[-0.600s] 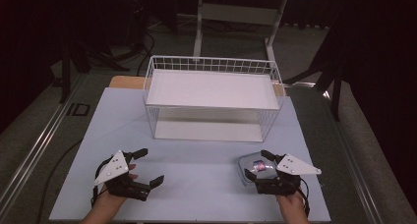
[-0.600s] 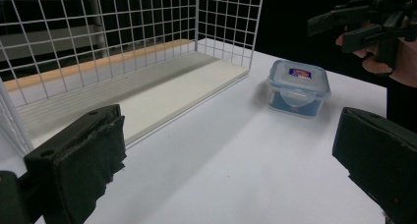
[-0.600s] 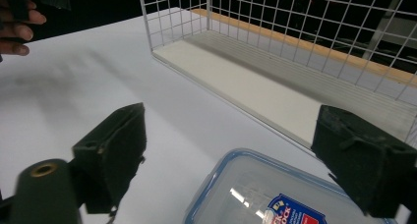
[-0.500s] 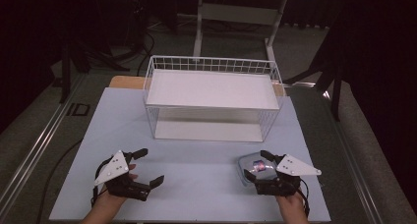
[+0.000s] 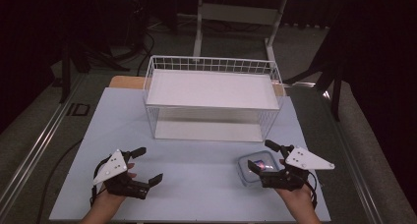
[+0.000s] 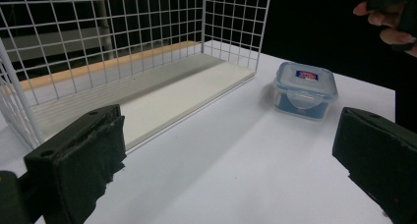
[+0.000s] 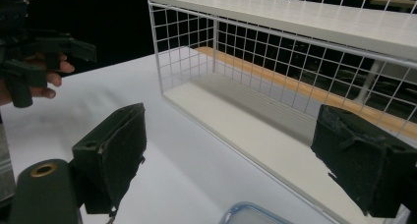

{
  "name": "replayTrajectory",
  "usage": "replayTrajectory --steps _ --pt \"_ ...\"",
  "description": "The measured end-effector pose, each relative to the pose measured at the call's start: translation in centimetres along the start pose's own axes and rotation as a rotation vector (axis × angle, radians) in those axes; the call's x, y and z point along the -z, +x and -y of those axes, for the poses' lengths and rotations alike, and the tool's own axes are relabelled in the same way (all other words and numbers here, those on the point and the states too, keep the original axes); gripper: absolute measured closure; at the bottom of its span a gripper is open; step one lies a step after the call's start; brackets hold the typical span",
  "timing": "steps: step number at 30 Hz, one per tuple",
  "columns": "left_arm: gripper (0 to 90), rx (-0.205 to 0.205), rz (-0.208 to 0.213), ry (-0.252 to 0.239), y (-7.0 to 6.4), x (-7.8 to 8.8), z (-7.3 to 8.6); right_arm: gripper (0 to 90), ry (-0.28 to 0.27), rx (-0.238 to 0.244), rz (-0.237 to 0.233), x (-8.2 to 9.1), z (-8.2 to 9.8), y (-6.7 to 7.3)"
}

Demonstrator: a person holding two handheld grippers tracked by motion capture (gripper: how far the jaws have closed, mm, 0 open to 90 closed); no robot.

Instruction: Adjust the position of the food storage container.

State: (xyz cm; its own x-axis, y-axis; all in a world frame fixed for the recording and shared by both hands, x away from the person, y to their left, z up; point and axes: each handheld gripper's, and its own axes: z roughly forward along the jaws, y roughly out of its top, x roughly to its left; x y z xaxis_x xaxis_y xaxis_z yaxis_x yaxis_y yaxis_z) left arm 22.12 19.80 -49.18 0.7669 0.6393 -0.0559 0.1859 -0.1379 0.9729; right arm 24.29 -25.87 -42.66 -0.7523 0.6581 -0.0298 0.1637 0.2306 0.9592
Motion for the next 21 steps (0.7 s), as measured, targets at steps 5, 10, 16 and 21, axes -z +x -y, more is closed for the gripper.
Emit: replayTrajectory --steps 5,10,16,21 --pt "0.4 0.007 0.001 0.002 0.1 -0.1 0.1 14.3 0.055 0.033 0.053 0.0 -0.1 -1.1" --pt "0.4 0.012 0.004 0.005 0.1 -0.1 0.1 39.5 0.126 0.011 0.127 0.4 1.0 -3.4" --pt "0.4 0.013 0.006 0.008 0.1 -0.2 0.2 62.9 0.187 -0.035 0.173 0.9 3.0 -5.5" --pt "0.4 0.015 0.009 0.011 0.1 -0.3 0.2 76.3 0.245 -0.06 0.202 1.1 4.7 -6.4"
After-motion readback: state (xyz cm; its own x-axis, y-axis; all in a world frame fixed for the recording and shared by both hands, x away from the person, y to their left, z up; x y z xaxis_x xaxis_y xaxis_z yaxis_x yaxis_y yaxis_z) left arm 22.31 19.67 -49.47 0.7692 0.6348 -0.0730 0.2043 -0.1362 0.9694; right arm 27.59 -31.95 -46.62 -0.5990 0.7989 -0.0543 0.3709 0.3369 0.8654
